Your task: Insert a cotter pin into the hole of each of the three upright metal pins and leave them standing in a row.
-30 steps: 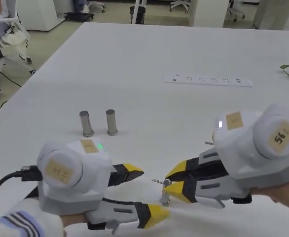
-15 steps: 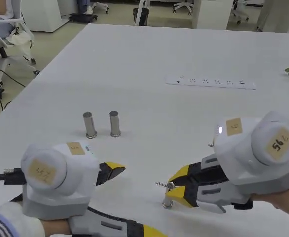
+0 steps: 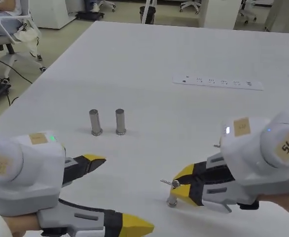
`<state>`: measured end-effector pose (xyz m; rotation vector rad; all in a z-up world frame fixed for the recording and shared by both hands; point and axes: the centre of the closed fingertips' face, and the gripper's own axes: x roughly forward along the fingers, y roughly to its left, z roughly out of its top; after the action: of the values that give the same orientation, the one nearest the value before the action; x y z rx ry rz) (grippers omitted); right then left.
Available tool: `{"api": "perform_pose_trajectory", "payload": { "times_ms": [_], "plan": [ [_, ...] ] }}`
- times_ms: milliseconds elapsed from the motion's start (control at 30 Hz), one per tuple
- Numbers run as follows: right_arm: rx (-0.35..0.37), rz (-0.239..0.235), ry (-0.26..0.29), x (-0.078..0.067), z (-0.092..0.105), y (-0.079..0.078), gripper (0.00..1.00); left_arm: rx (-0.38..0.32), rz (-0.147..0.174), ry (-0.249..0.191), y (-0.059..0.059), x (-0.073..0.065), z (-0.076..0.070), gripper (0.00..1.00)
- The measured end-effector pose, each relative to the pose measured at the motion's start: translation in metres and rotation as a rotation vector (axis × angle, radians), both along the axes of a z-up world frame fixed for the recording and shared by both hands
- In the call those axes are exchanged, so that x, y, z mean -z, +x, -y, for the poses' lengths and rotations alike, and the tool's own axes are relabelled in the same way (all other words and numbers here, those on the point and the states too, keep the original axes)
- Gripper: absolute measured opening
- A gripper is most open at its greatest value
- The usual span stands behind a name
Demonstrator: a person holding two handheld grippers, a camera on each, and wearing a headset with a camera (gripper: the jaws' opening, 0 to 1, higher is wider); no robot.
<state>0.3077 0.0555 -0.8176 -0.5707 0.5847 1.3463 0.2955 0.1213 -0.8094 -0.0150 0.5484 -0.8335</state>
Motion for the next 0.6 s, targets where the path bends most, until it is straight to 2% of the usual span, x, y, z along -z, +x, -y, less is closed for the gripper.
{"api": "perform_pose_trajectory", "payload": {
  "times_ms": [200,300,400,600],
  "plan": [
    [-0.054,0.007,-0.015,0.0,-0.004,0.002,0.1,0.035,-0.008,0.003,-0.012,0.0,-0.003,1.0],
    [-0.084,0.012,0.001,-0.004,-0.01,0.005,0.1,0.051,-0.016,0.016,-0.017,0.001,-0.006,1.0],
    [-0.135,0.024,0.02,-0.008,-0.018,0.007,0.1,0.046,-0.018,0.02,-0.018,0.002,-0.011,1.0],
    [-0.218,0.063,-0.014,-0.006,-0.028,0.022,0.1,0.018,-0.017,0.017,-0.018,0.001,-0.02,1.0]
  ]
}}
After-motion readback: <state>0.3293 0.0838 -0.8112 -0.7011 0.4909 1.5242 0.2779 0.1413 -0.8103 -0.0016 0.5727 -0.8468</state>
